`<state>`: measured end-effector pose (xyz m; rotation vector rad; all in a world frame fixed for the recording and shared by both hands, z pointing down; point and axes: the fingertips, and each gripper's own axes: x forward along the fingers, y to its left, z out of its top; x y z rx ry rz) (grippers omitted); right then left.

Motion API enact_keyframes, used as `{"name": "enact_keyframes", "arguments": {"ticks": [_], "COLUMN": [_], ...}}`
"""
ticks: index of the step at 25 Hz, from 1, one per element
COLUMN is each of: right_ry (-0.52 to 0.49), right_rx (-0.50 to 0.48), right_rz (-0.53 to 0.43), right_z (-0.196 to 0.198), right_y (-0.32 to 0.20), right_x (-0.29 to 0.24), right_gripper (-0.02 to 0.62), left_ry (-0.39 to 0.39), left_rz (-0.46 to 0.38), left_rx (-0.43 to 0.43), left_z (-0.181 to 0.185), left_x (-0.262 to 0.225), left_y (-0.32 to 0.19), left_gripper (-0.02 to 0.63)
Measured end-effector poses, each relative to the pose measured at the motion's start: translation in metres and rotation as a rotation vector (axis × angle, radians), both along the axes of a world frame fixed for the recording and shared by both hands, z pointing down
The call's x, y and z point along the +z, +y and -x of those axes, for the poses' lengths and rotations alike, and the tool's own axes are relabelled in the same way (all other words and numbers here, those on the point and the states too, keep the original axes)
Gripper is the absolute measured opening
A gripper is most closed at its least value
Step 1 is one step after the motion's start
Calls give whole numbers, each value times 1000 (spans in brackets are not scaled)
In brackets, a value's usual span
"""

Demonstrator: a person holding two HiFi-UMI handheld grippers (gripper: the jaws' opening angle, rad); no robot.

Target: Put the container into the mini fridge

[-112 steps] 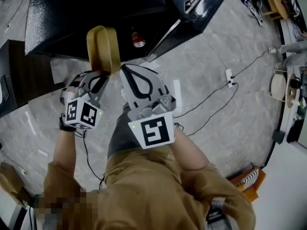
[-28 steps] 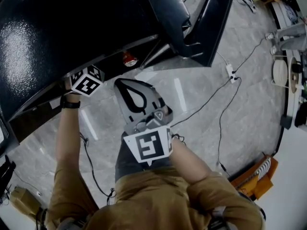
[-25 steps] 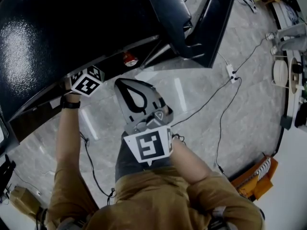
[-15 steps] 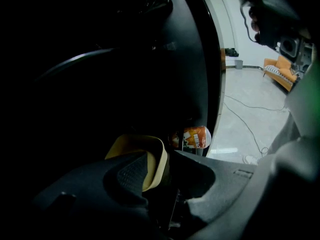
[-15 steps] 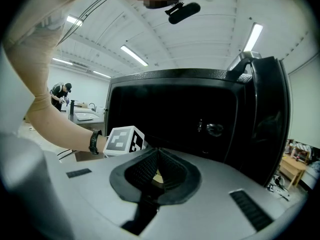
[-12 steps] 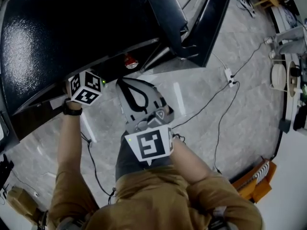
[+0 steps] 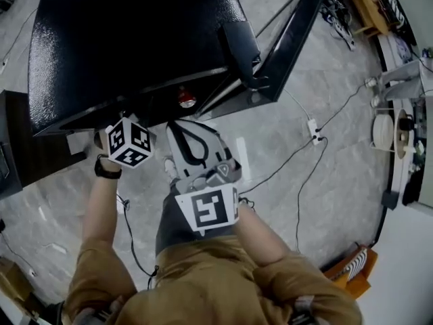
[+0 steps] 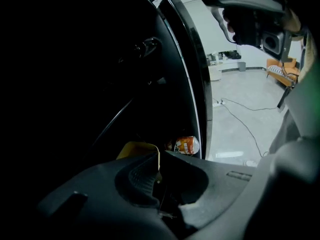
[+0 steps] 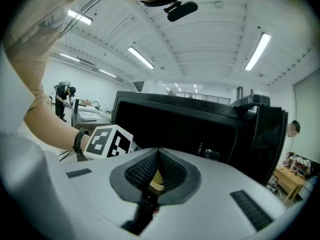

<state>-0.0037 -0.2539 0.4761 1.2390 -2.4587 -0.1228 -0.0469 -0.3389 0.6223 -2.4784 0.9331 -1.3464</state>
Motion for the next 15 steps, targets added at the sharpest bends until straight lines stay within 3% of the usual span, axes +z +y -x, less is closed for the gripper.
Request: {"name": "enact_keyframes", "arguments": {"ticks": [7,15], "right_ry": [22,-19], "right_rx": [-17,-51], "right_rz": [-41,-39], "right_z": [9,13], "right_y": [21,55], "right_x": [-43,-85], "right_gripper": [2,2], "left_ry": [110,251], "left_rz": [42,5], "left_rx": [-50,-137], "left_z": [12,22], "left_x": [-41,-99], "left_y": [41,93], "left_gripper": [2,2]}}
